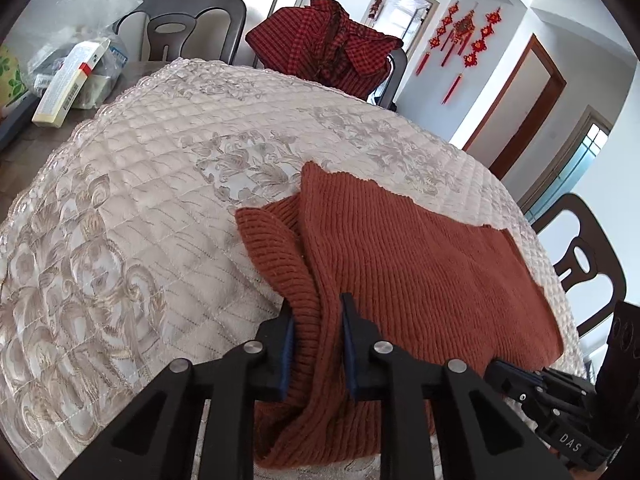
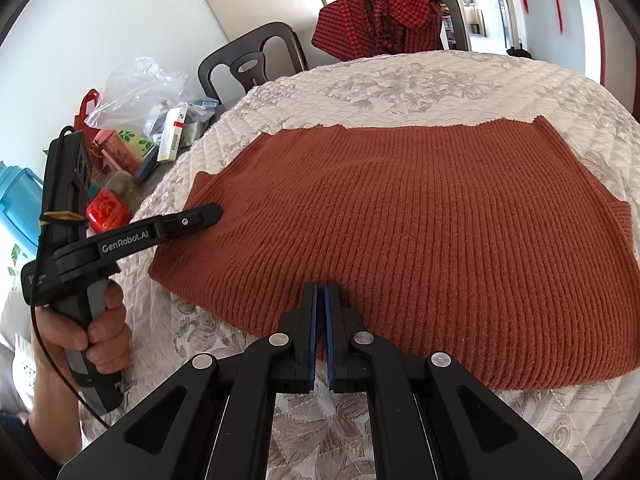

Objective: Fold small clothes
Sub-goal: 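Grasp one side of the folded sweater with the left tool and lift, then fold the held side across the sweater with the left tool, release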

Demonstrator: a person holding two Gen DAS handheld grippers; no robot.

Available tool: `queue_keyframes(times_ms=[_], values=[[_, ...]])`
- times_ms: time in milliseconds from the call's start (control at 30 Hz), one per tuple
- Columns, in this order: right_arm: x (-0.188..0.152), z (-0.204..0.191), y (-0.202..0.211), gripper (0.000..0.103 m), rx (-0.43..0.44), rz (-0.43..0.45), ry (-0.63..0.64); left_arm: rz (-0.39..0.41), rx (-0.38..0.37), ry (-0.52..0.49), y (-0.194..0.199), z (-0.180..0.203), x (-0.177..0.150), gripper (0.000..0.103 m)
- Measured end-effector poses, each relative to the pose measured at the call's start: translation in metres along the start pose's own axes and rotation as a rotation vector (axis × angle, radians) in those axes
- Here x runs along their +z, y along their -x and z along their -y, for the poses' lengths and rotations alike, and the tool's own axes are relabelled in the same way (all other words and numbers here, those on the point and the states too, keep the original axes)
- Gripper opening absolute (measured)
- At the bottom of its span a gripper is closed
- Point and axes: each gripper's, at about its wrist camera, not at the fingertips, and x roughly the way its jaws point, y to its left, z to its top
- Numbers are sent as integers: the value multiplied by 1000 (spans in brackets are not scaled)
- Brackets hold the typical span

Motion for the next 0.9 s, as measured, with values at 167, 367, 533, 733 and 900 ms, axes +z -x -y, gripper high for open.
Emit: queue_keyframes(times_ms=[167,367,533,733,900], values=[[8,0,14,3,56,55,-22,21,-47,33,7,-3,2,19],[9,5,4,3,35,10,-20,43,-151,70,23,2,14,18],[9,19,23,3,25,59,-51,59,-235,53,37,27,30,16],[5,47,53,3,-3,120,-117,70,-320,-10,41,80,46,15],[0,73,75,3,-33,158,-176,8,-379,-77,11,132,42,15]])
